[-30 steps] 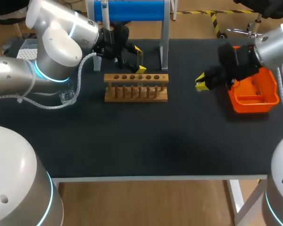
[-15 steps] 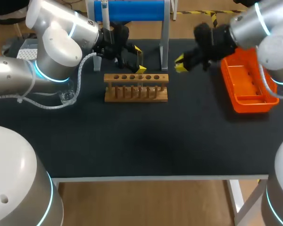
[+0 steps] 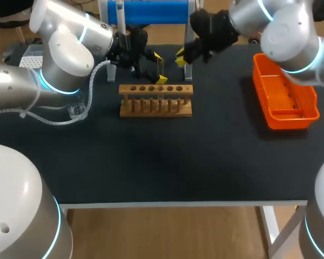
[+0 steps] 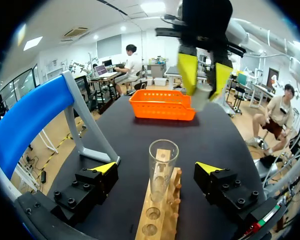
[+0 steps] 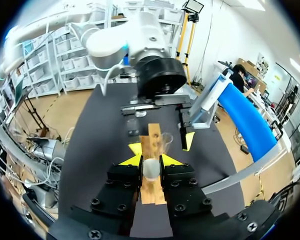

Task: Invert the test tube, pick up the pipette, mount the tip to pipette, aspirate from beaker and dispense into the tube, eject the tip, return the pipette, and cap with the stopper.

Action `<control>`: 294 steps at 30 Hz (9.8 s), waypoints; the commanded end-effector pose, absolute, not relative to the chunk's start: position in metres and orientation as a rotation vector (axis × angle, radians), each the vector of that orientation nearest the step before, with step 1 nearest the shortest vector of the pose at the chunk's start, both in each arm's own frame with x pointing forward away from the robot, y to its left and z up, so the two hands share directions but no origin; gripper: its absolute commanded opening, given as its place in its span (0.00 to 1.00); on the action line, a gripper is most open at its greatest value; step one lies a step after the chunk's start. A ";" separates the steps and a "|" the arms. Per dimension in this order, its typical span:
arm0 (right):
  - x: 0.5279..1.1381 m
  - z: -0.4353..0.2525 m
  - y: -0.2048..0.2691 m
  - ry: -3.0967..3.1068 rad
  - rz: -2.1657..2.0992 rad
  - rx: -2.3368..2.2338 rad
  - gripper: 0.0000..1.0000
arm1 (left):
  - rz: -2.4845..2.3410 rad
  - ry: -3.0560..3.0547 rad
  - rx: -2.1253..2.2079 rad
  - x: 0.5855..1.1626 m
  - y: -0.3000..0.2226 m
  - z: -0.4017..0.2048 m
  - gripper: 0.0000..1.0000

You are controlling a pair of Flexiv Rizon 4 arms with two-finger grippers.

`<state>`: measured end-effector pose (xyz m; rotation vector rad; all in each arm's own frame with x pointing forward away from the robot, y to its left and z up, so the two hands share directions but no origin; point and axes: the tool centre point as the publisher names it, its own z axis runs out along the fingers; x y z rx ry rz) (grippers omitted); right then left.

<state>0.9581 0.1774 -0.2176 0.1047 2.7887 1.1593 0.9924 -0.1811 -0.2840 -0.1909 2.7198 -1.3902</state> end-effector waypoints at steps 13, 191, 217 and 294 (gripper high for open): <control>0.983 -0.214 0.205 2.803 1.111 0.141 0.00 | -1.387 2.721 -0.193 0.992 -0.182 -0.284 1.00; 0.982 -0.219 0.230 2.790 1.197 0.161 0.00 | -1.387 2.721 -0.193 0.992 -0.182 -0.284 1.00; 0.980 -0.233 0.230 2.799 1.214 0.186 0.00 | -1.387 2.721 -0.193 0.992 -0.182 -0.284 1.00; 0.986 -0.227 0.229 2.727 1.295 0.237 0.00 | -1.387 2.721 -0.193 0.992 -0.182 -0.284 1.00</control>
